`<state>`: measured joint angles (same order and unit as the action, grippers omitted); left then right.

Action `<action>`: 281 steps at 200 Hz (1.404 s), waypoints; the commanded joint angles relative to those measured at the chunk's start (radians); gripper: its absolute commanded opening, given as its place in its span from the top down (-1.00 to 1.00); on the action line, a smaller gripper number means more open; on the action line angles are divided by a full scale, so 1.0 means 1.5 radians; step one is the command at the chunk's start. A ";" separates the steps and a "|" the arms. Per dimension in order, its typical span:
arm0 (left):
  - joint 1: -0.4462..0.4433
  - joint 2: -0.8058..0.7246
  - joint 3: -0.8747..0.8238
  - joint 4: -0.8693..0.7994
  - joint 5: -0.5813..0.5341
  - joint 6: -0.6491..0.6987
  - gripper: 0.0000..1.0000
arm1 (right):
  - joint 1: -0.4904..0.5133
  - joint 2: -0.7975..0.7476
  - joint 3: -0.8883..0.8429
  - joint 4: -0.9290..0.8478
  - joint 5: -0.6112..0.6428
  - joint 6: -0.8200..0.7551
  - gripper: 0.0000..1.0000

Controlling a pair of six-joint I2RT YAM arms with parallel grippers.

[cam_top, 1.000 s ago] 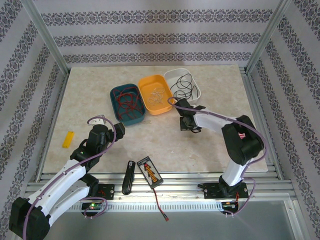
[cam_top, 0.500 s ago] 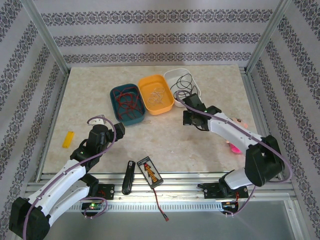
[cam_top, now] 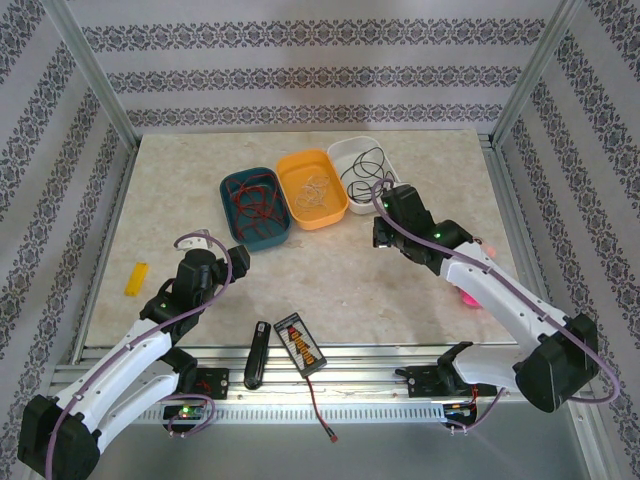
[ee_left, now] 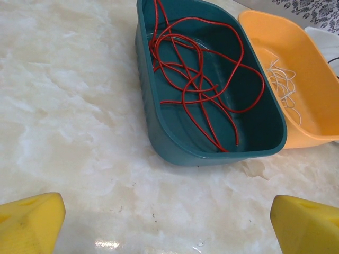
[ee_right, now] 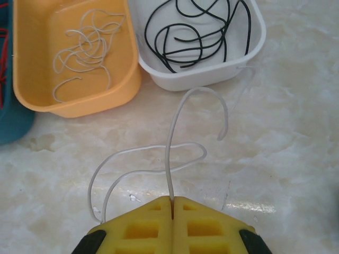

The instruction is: Untangle the cables

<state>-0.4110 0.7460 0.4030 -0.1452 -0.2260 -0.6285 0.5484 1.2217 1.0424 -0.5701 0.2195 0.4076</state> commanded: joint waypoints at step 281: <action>0.000 -0.025 0.008 0.000 -0.018 0.017 -0.99 | -0.035 0.647 0.647 -0.001 -0.363 -0.235 1.00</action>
<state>-0.4110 0.7242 0.4030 -0.1455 -0.2409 -0.6170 0.5053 2.1464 1.9594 -0.5499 -0.2554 0.0738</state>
